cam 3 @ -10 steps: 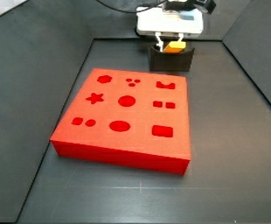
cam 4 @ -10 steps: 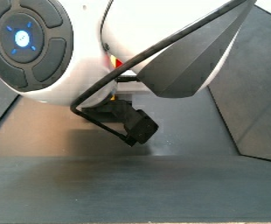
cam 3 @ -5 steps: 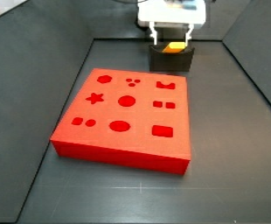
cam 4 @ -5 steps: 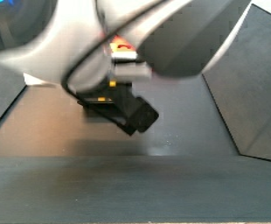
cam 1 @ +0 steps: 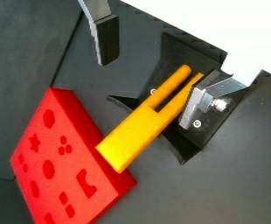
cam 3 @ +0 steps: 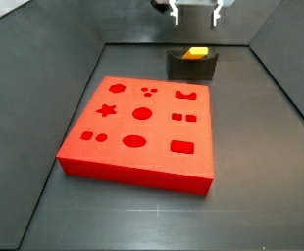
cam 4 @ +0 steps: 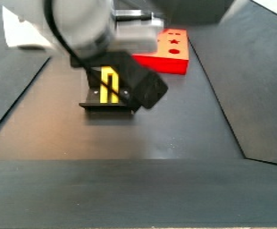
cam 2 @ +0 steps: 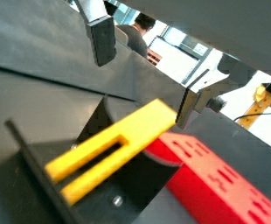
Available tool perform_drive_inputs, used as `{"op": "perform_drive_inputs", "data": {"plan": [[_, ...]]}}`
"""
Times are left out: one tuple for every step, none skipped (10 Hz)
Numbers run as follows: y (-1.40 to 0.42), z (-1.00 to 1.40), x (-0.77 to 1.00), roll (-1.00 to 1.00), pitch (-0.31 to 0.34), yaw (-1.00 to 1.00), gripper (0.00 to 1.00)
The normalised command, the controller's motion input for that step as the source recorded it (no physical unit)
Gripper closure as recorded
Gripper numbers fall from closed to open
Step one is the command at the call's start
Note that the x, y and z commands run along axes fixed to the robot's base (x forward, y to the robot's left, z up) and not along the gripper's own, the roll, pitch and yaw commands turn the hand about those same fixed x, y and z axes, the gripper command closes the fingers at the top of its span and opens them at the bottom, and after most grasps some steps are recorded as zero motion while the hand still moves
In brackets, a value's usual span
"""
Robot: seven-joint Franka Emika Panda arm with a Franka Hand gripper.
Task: Pick up the square-circle object. Move up. Place the square-circle object on the fixture. Regrasp the square-circle object. Rotate the square-circle object. Move to above the board. Insert the square-circle object.
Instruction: Regrasp the square-circle object.
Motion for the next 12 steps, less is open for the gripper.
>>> {"op": "perform_drive_inputs", "data": {"plan": [[0.0,0.0,-1.0,-0.03,-0.043,-0.07,0.0],[0.0,-0.01,-1.0,-0.04,-0.06,-0.08,0.0],[0.0,0.01,-1.0,-0.01,-0.105,-0.07,0.0],[0.0,0.01,-1.0,0.01,-0.125,-0.04,0.0],[0.0,0.01,-1.0,0.03,-0.139,-0.02,0.0],[-0.01,0.01,-1.0,0.04,-0.147,0.0,0.0],[-0.01,0.01,-1.0,0.06,-0.16,0.03,0.0],[-0.02,0.01,-1.0,0.07,-0.165,0.05,0.0],[-0.03,0.01,-0.85,0.08,-0.166,0.07,0.0],[-0.02,0.01,-0.71,0.08,-0.161,0.08,0.0],[-1.0,-0.17,-0.29,0.82,-0.001,-1.0,0.0],[-1.0,-0.16,-0.18,0.83,-0.009,-1.0,0.0]]}}
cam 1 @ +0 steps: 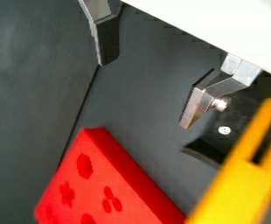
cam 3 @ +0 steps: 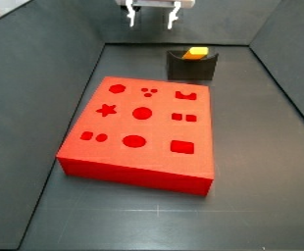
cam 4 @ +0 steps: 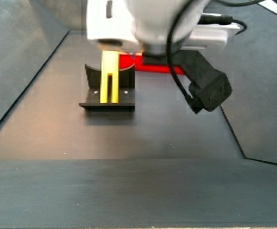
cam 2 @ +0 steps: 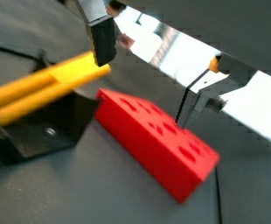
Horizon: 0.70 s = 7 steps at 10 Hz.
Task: Pick up the square-circle object. Move up. Place the square-circle object on the fixture. Regrasp the square-circle object. Rotate the square-circle object. Move to above the board. Insert the square-circle object.
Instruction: Regrasp the square-circle object.
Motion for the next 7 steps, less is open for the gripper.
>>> {"op": "perform_drive_inputs", "data": {"plan": [[-1.0,-0.12,-0.1,0.82,-0.038,-1.0,0.0],[-1.0,-0.12,-0.1,0.82,-0.067,-1.0,0.0],[-1.0,-0.11,-0.11,0.81,-0.099,-1.0,0.0],[-0.92,-0.06,-0.11,0.8,-0.139,-1.0,0.0],[-0.71,-0.04,-0.09,0.8,-0.168,-1.0,0.0],[-0.51,-0.02,-0.07,0.79,-0.195,-1.0,0.0],[-0.29,-0.01,-0.05,0.78,-0.221,-1.0,0.0]]}}
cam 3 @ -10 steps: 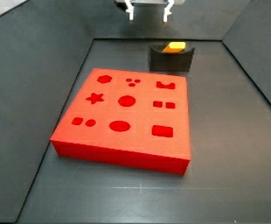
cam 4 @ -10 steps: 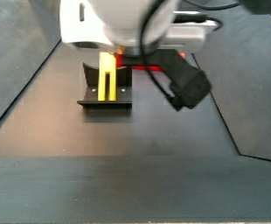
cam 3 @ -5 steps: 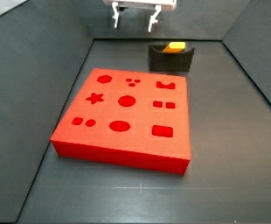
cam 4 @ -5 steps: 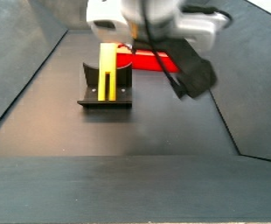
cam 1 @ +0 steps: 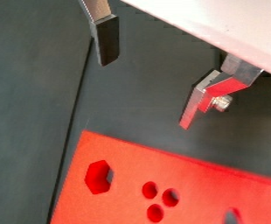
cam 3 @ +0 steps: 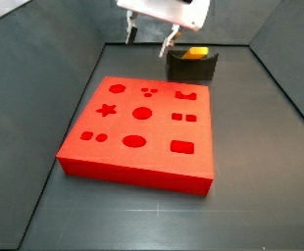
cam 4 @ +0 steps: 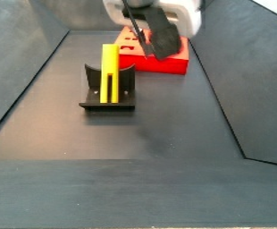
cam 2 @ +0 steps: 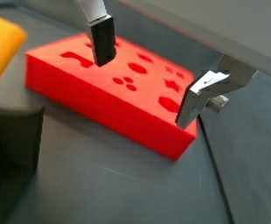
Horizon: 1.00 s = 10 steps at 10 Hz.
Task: Pick up the square-circle object. Move up. Place the square-circle object on the fixture. Regrasp the square-circle object. Rotate the square-circle object. Move to above the board. Insert the square-circle object.
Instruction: Regrasp the square-circle object.
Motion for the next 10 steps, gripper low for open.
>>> {"op": "perform_drive_inputs", "data": {"plan": [[-0.04,0.0,-0.04,0.77,-0.254,-1.0,0.0],[0.01,0.01,-0.03,0.76,-0.278,-1.0,0.0],[-0.01,0.0,-0.03,0.74,-0.307,-1.0,0.0],[-0.01,0.0,-0.04,0.73,-0.325,-1.0,0.0],[-0.01,0.01,-0.05,0.72,-0.345,-1.0,0.0],[-0.01,0.0,-0.05,0.71,-0.353,-1.0,0.0],[-0.01,0.0,-0.04,0.69,-0.352,-1.0,0.0],[-0.01,0.0,-0.04,0.68,-0.346,-1.0,0.0],[-0.01,0.0,-0.04,0.66,-0.323,-1.0,0.0],[0.0,-0.01,-0.04,0.65,-0.294,-1.0,0.0]]}}
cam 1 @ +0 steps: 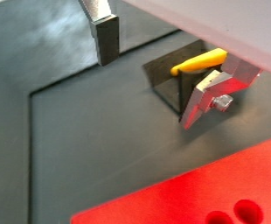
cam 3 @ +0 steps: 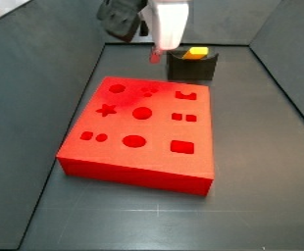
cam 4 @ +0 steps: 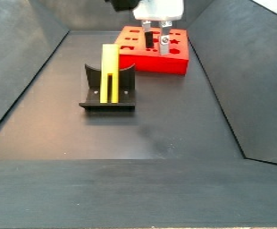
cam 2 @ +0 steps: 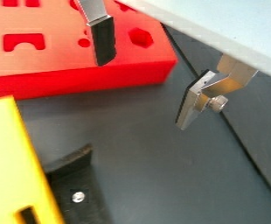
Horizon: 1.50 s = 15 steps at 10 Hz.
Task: Pick up the square-circle object. Move up. Place the square-circle object on the fixture. Regrasp the square-circle object. Rotate the square-circle object. Move to above the board. Insert the square-circle object.
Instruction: Regrasp the square-circle object.
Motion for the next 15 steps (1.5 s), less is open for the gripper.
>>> {"op": "perform_drive_inputs", "data": {"plan": [[-0.01,0.0,-0.04,0.63,-0.236,-1.0,0.0],[0.0,0.0,-0.04,0.62,-0.195,-1.0,0.0],[-0.01,-0.01,-0.04,0.38,-0.012,-0.64,0.0],[0.0,-0.01,-0.03,0.24,0.093,-0.43,0.0],[0.01,0.0,-0.02,0.16,0.152,-0.29,0.0],[0.0,0.0,1.0,0.05,0.174,-0.2,0.0],[0.0,-0.01,1.0,0.04,0.197,-0.13,0.0],[0.0,-0.02,1.0,0.04,0.217,-0.09,0.0],[0.0,-0.01,1.0,0.05,0.221,-0.01,0.0],[-0.01,-0.01,1.0,0.04,0.218,0.02,0.0],[-0.01,-0.01,1.0,0.04,0.214,0.03,0.0],[-0.02,-0.01,1.0,0.03,0.205,0.05,0.0],[-0.02,-0.01,1.0,0.02,0.2,0.05,0.0],[-0.02,0.0,1.0,0.02,0.197,0.06,0.0],[-0.03,0.0,1.0,0.02,0.197,0.06,0.0]]}}
